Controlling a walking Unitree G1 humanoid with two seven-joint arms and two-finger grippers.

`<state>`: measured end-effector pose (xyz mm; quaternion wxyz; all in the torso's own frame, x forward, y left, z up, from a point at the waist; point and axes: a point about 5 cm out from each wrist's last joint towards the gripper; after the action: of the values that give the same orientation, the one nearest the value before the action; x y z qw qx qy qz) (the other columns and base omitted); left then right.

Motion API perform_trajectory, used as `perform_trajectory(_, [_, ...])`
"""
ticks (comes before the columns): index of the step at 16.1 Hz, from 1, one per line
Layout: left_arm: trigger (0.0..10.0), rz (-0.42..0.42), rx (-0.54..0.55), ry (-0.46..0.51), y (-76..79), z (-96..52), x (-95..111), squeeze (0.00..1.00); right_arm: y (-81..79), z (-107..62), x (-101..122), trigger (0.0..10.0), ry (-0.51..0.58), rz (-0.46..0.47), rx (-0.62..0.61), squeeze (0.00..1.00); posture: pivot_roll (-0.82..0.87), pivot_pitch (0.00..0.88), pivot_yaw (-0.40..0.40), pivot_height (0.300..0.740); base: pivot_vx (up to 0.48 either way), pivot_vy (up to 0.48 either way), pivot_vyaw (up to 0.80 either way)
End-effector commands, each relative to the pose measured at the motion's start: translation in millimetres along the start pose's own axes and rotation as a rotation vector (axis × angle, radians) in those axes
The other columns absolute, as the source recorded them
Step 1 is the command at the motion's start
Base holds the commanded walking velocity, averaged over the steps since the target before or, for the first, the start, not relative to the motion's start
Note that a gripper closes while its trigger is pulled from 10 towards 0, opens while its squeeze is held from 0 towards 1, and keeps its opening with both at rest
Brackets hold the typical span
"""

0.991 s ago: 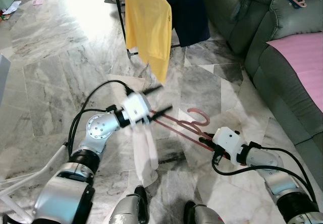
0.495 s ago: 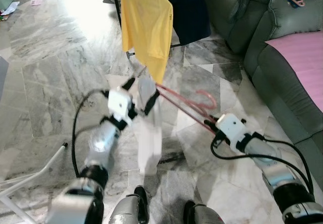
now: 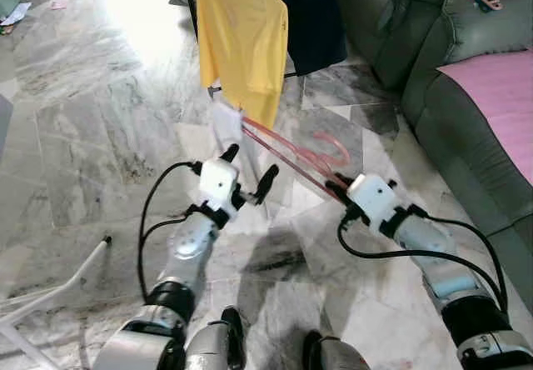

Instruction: Hang hanger

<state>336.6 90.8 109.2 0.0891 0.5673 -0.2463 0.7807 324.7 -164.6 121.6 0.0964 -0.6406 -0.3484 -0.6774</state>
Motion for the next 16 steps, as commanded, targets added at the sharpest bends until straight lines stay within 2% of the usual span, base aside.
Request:
perform_trajectory(1, [10.0, -0.01, 0.019, -0.04, -1.2, -0.4, -4.3, 0.0, -3.0, 1.1, 8.8, 0.0, 0.048, 0.01, 0.013, 0.0, -0.14, 0.201, 0.057, 0.74, 0.0, 0.0, 0.0])
perform_trajectory(3, [10.0, -0.018, 0.074, -0.051, -3.8, 2.8, -3.2, 0.0, -7.1, 2.5, 16.5, 0.0, 0.074, 0.009, 0.026, 0.0, -0.14, 0.203, 0.058, 0.74, 0.0, 0.0, 0.0])
perform_trajectory(4, [10.0, -0.084, 0.148, -0.071, -9.8, 6.6, -3.0, 0.0, -8.7, 2.7, 18.8, 0.0, 0.079, 0.012, 0.03, 0.0, -0.15, 0.203, 0.054, 0.74, 0.0, 0.0, 0.0])
perform_trajectory(5, [10.0, -0.105, 0.182, -0.081, -13.4, 7.9, -2.9, 0.0, -9.8, 2.7, 19.4, 0.0, 0.08, 0.017, 0.03, 0.0, -0.15, 0.203, 0.054, 0.74, 0.0, 0.0, 0.0])
perform_trajectory(7, [10.0, -0.074, 0.245, -0.094, -24.8, 8.4, -1.4, 0.0, -15.8, 2.0, 16.3, 0.0, 0.075, 0.048, 0.037, 0.0, -0.15, 0.202, 0.054, 0.74, 0.0, 0.0, 0.0])
perform_trajectory(14, [10.0, -0.044, 0.28, -0.115, -31.6, 7.8, -2.0, 0.0, -27.2, 4.4, 17.1, 0.0, 0.08, 0.091, 0.052, 0.0, -0.15, 0.201, 0.059, 0.74, 0.0, 0.0, 0.0])
perform_trajectory(15, [10.0, -0.059, 0.297, -0.119, -33.8, 8.6, -1.9, 0.0, -30.7, 4.3, 18.2, 0.0, 0.081, 0.095, 0.072, 0.0, -0.15, 0.201, 0.059, 0.74, 0.0, 0.0, 0.0])
perform_trajectory(16, [9.5, -0.082, 0.318, -0.113, -36.2, 9.9, -0.5, 0.0, -32.4, 3.7, 17.6, 0.0, 0.077, 0.097, 0.08, 0.0, -0.15, 0.2, 0.057, 0.74, 0.0, 0.0, 0.0])
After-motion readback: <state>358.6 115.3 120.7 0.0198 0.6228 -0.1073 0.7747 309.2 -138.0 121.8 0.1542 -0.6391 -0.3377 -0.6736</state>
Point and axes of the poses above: a point about 5 cm out from each wrist's last joint towards the gripper, its own z axis pointing out of the wrist towards the gripper, its own x axis along the axis of the wrist's last joint, y = z × x, and after that the axes turned 12 degrees about z, right-handed
